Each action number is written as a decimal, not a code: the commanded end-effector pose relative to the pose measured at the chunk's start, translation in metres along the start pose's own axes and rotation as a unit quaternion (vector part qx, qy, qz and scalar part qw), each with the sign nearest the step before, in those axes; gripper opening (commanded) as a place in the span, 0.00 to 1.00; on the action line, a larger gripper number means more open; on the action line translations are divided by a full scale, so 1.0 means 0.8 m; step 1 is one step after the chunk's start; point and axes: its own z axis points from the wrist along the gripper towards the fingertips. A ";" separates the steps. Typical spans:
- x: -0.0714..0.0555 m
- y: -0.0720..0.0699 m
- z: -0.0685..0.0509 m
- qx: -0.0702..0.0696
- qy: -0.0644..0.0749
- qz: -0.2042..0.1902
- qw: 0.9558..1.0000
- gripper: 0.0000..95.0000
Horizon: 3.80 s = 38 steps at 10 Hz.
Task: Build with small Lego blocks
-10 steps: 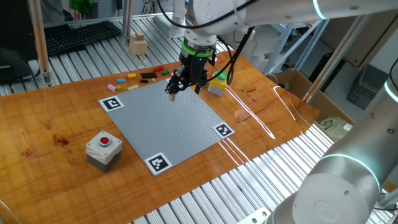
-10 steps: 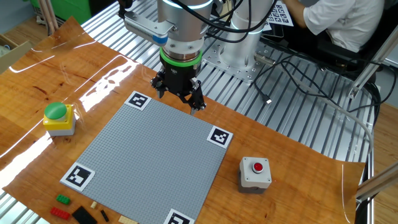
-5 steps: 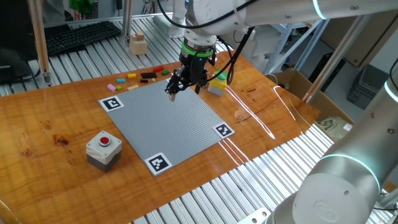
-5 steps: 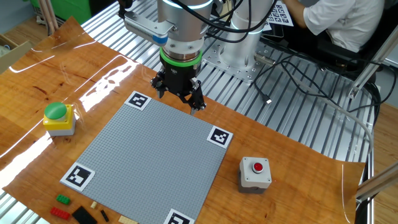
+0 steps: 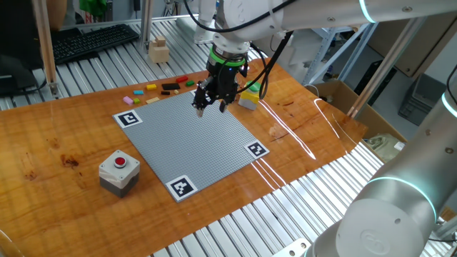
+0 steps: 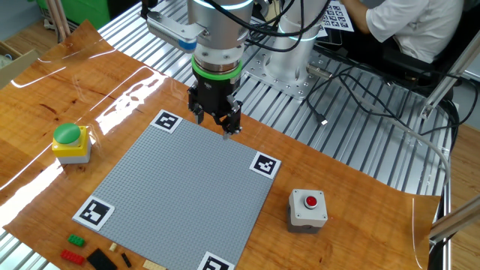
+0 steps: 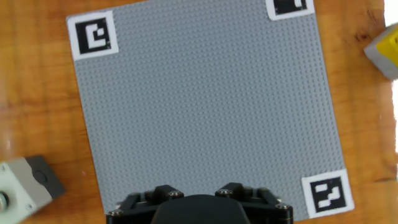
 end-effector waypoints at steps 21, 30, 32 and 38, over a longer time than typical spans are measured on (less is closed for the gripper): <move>-0.103 -0.031 0.043 -0.003 0.018 0.120 0.993 0.00; -0.161 -0.034 0.068 -0.005 0.021 0.184 0.983 0.00; -0.174 -0.038 0.075 -0.003 0.020 0.200 0.980 0.00; -0.196 -0.041 0.087 0.000 0.018 0.222 0.975 0.00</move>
